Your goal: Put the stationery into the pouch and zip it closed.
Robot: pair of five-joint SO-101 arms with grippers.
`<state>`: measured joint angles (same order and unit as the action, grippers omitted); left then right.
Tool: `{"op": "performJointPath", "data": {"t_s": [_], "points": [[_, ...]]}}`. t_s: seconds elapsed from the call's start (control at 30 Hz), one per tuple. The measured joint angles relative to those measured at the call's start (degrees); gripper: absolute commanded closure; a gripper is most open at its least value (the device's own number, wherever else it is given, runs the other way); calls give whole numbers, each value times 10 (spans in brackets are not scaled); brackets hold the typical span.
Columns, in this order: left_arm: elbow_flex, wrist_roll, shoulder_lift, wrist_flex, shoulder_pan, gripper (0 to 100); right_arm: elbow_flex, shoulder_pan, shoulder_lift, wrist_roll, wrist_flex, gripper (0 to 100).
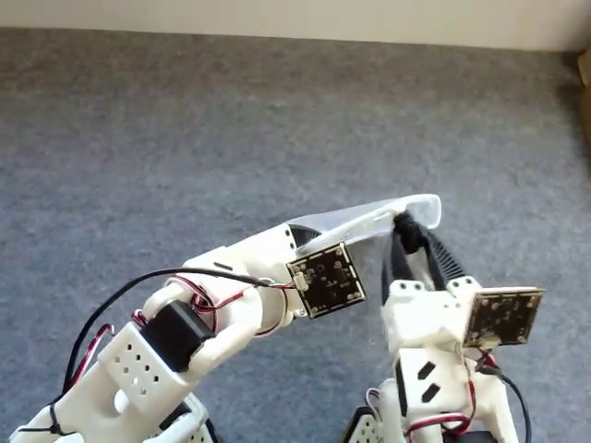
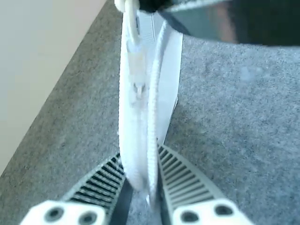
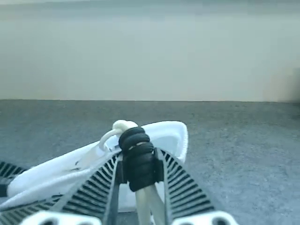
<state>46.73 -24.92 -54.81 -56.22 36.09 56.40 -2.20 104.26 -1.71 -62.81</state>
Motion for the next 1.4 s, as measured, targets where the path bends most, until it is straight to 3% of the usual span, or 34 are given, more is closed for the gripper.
{"op": "performJointPath", "data": {"t_s": [0.33,0.67,1.2,1.27,1.4], "points": [[4,2,-2,0,-2,995,56,74,5,-4,98,993],[47,1,-120,-1,-25,995,110,190,5,-36,190,993],[47,1,-127,-1,-27,995,116,196,5,-38,208,987],[47,1,-127,-1,-27,995,116,196,5,-38,208,951],[48,1,-127,-1,-30,995,116,171,5,-39,207,783]]}}
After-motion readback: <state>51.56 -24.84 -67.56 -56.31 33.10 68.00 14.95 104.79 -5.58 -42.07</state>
